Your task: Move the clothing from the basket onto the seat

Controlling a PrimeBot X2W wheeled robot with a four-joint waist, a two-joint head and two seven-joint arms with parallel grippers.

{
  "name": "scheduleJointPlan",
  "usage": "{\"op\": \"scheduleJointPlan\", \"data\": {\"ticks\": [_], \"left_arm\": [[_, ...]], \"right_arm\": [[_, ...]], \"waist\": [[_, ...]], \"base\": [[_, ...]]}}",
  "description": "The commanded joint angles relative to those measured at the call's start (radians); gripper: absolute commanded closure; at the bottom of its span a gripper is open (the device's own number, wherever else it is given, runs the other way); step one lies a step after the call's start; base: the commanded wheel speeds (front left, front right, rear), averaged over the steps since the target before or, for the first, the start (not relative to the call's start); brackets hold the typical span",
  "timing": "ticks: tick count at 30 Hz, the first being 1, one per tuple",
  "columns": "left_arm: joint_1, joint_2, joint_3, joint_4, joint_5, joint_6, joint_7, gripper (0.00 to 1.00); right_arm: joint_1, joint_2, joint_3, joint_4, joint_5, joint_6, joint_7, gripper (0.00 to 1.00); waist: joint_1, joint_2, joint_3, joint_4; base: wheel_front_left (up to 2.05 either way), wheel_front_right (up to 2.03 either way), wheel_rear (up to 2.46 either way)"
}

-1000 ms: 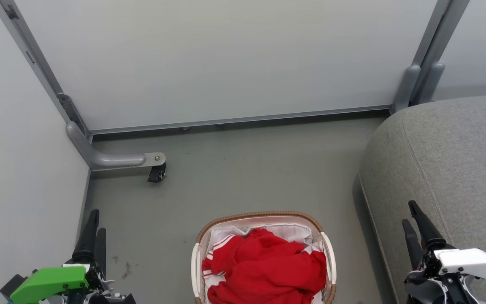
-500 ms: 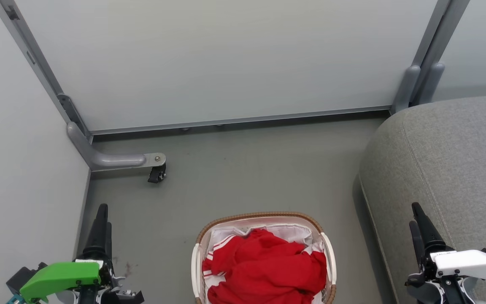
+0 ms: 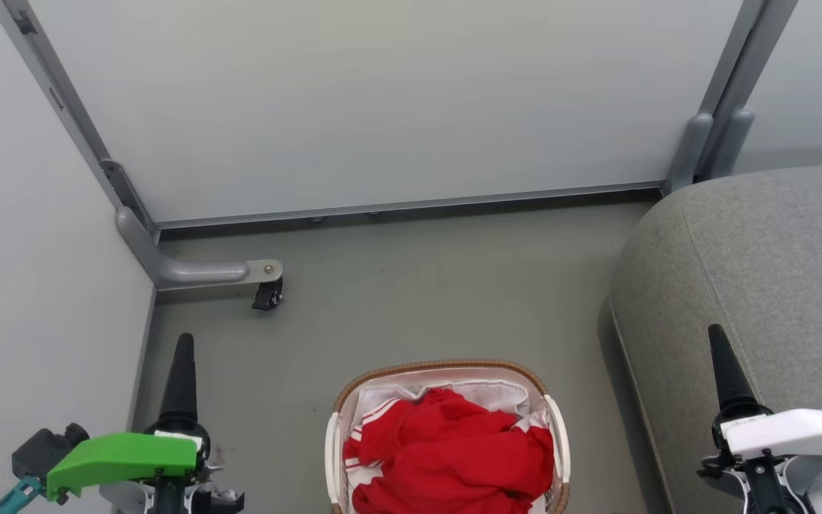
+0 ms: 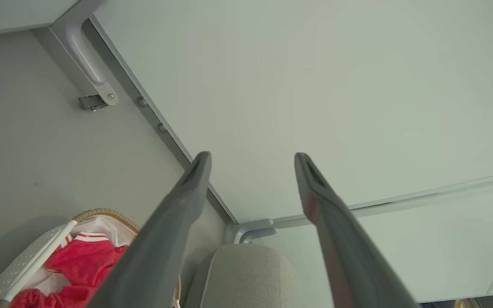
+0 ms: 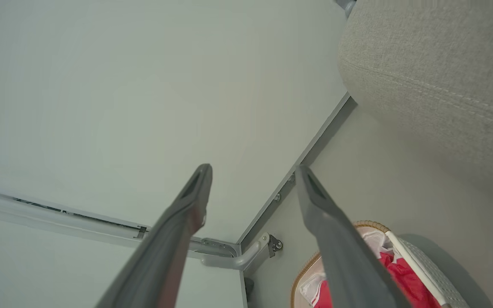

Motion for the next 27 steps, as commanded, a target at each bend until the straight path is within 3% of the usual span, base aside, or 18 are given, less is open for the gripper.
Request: {"op": "scheduleJointPlan", "data": {"ticks": [1, 12, 27], "left_arm": [[-0.012, 0.006, -0.007, -0.022, 0.048, -0.003, -0.011, 0.0], [-0.008, 0.007, -0.04, -0.044, 0.333, 0.016, -0.048, 0.0], [0.008, 0.009, -0.069, -0.01, 0.544, 0.026, -0.095, 0.0]], "right_arm": [[-0.001, -0.009, -0.005, -0.026, -0.05, 0.0, -0.013, 0.0], [0.011, -0.01, 0.014, -0.065, -0.294, 0.0, -0.051, 0.0], [0.036, -0.013, 0.038, -0.051, -0.542, 0.0, -0.097, 0.0]], "waist": [[0.0, -0.0001, 0.0, 0.001], [0.0, -0.0001, -0.002, 0.005], [0.0, -0.0001, -0.005, 0.01]], "base": [[0.0, 0.0, 0.0], [0.0, 0.0, 0.0], [0.0, 0.0, 0.0]]}}
